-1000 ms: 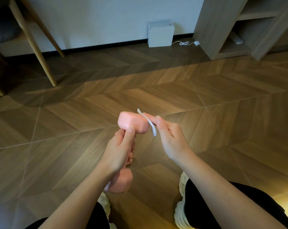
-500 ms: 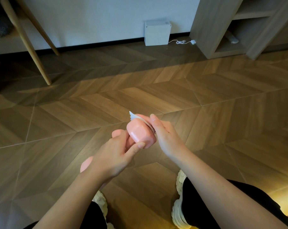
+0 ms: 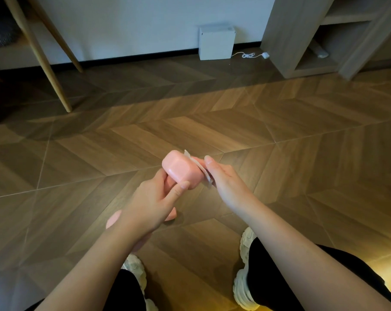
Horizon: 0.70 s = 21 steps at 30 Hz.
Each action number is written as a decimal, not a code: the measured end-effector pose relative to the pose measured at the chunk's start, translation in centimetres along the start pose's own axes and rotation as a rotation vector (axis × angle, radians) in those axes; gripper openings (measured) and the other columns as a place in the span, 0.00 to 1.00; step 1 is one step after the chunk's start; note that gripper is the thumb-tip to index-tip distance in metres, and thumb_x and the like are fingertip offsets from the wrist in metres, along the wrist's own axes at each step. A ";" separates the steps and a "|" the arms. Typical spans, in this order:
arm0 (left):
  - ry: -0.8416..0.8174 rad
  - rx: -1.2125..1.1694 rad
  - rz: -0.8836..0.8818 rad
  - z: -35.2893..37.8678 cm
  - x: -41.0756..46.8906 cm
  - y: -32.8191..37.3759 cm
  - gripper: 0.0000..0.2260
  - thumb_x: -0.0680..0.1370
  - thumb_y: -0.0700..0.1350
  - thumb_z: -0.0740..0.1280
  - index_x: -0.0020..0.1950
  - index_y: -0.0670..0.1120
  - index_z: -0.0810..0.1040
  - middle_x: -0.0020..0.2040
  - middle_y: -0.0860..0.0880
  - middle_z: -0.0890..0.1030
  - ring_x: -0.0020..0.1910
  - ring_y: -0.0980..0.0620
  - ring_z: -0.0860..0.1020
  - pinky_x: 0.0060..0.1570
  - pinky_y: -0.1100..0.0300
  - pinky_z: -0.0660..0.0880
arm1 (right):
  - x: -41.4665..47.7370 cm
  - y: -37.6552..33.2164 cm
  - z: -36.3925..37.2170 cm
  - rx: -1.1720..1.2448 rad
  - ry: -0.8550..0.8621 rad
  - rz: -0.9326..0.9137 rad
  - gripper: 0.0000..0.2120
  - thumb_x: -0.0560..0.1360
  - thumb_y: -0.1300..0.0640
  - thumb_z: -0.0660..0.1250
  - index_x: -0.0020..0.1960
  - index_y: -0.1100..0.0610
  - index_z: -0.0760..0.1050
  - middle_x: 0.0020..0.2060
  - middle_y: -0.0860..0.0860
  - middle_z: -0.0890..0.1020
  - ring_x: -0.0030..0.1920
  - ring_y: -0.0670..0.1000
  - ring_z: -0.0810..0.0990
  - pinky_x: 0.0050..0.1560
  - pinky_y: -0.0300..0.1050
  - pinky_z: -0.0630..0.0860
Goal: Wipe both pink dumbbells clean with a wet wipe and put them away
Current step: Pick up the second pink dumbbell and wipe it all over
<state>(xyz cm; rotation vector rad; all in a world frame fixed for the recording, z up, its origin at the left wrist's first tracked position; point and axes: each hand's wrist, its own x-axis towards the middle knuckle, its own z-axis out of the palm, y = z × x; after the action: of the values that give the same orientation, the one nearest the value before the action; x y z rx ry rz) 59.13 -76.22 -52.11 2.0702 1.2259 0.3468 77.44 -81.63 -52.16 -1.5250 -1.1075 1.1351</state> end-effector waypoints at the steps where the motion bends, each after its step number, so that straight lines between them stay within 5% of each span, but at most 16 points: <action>1: -0.017 0.088 0.059 -0.2 0.0 -0.1 0.31 0.69 0.75 0.50 0.57 0.53 0.71 0.42 0.55 0.79 0.41 0.52 0.78 0.40 0.53 0.73 | 0.0 -0.2 -0.2 0.068 -0.030 0.038 0.20 0.83 0.46 0.55 0.59 0.55 0.81 0.41 0.39 0.84 0.45 0.35 0.80 0.52 0.36 0.72; 4: -0.070 0.360 0.209 -0.6 0.1 0.0 0.32 0.69 0.76 0.46 0.59 0.55 0.67 0.46 0.56 0.77 0.43 0.49 0.78 0.37 0.53 0.69 | 0.2 -0.3 -0.6 0.086 -0.180 0.130 0.21 0.76 0.40 0.64 0.60 0.53 0.80 0.51 0.47 0.86 0.54 0.45 0.83 0.59 0.45 0.75; 6: -0.104 0.441 0.251 -0.8 0.2 -0.2 0.29 0.69 0.77 0.46 0.54 0.56 0.65 0.47 0.57 0.77 0.42 0.50 0.77 0.35 0.54 0.66 | -0.1 -0.5 -0.7 0.064 -0.270 0.193 0.19 0.73 0.45 0.71 0.61 0.51 0.79 0.54 0.49 0.85 0.57 0.47 0.83 0.60 0.45 0.77; 11: -0.141 0.439 0.188 -0.4 0.4 -0.7 0.32 0.67 0.78 0.49 0.55 0.55 0.68 0.50 0.57 0.77 0.47 0.51 0.78 0.41 0.52 0.73 | 0.0 -0.1 -0.2 0.191 -0.171 0.360 0.10 0.69 0.54 0.77 0.50 0.53 0.82 0.47 0.52 0.86 0.48 0.50 0.84 0.53 0.47 0.77; 15: 0.147 0.385 0.326 -0.3 0.8 -0.7 0.31 0.70 0.72 0.59 0.53 0.47 0.76 0.48 0.51 0.78 0.45 0.48 0.77 0.41 0.52 0.74 | 0.1 -0.1 0.5 0.305 -0.027 0.500 0.29 0.64 0.51 0.79 0.57 0.67 0.79 0.50 0.64 0.84 0.47 0.57 0.78 0.52 0.53 0.69; 17: 0.334 0.321 0.403 -0.2 0.5 -0.6 0.20 0.73 0.64 0.66 0.45 0.45 0.76 0.42 0.51 0.77 0.40 0.51 0.75 0.37 0.57 0.71 | 0.2 -0.4 0.3 0.348 0.048 0.488 0.34 0.60 0.49 0.81 0.58 0.69 0.78 0.47 0.62 0.81 0.47 0.57 0.76 0.52 0.53 0.67; 19: 0.368 0.157 0.294 -0.1 -0.4 0.1 0.15 0.76 0.55 0.70 0.36 0.47 0.73 0.33 0.55 0.73 0.33 0.57 0.70 0.33 0.61 0.65 | 0.3 -0.9 -0.2 0.391 0.097 0.452 0.37 0.53 0.45 0.80 0.54 0.66 0.79 0.45 0.61 0.79 0.47 0.57 0.73 0.52 0.52 0.65; 21: 0.286 -0.037 0.085 0.8 -1.1 0.8 0.19 0.77 0.53 0.68 0.30 0.46 0.69 0.26 0.54 0.70 0.27 0.56 0.68 0.30 0.61 0.62 | 0.4 -1.3 -0.6 0.439 0.145 0.408 0.31 0.54 0.45 0.79 0.49 0.62 0.81 0.44 0.59 0.77 0.45 0.56 0.70 0.49 0.51 0.65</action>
<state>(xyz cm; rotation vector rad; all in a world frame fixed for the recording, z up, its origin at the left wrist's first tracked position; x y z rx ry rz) 59.51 -77.75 -51.97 2.0957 1.2854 0.7198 77.90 -81.08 -50.84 -1.4808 -0.4146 1.4048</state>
